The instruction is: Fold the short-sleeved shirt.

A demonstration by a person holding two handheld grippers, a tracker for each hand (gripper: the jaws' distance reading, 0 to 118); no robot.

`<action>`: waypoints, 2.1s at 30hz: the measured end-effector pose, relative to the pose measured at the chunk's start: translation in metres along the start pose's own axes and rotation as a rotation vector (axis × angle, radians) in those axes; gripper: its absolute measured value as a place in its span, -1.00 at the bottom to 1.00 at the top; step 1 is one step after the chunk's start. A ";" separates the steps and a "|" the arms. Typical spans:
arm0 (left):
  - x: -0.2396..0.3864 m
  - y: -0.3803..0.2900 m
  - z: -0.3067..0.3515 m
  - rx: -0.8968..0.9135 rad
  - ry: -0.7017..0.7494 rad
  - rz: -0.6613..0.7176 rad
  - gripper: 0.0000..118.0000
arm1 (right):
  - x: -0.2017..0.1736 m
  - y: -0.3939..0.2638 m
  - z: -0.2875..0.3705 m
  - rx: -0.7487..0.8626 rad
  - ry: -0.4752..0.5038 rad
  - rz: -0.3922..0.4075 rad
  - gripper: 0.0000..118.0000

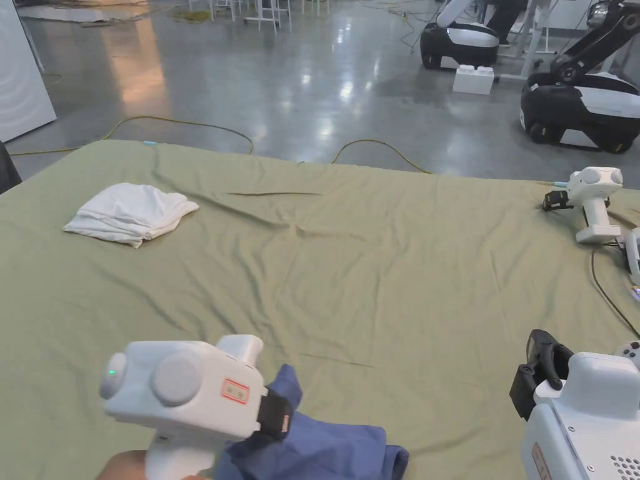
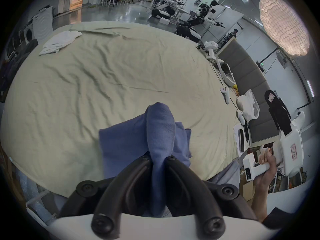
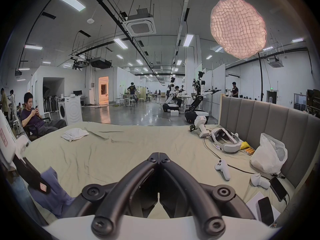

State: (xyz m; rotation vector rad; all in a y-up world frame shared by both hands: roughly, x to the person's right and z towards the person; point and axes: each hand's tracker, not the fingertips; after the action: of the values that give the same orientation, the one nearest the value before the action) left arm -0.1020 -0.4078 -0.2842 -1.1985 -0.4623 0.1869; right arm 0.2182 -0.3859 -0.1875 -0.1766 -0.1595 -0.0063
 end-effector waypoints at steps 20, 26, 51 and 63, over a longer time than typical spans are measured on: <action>0.040 -0.014 -0.076 -0.076 -0.169 0.094 -0.17 | 0.015 -0.008 0.001 -0.052 -0.024 0.017 -1.00; 0.012 -0.009 -0.043 0.023 -0.235 0.169 -0.35 | 0.017 -0.006 0.002 -0.051 -0.023 0.016 -1.00; 0.020 -0.014 -0.056 0.194 -0.178 -0.025 -0.80 | 0.006 0.010 0.003 0.009 -0.045 0.017 -1.00; 0.027 -0.004 0.052 1.118 0.320 -0.262 -0.80 | -0.016 0.043 -0.010 0.122 -0.069 -0.008 -1.00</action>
State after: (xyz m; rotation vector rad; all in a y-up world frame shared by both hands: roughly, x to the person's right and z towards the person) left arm -0.1014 -0.3551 -0.2588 -0.0582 -0.1622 0.0061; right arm 0.2047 -0.3452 -0.2073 -0.0545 -0.2289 0.0015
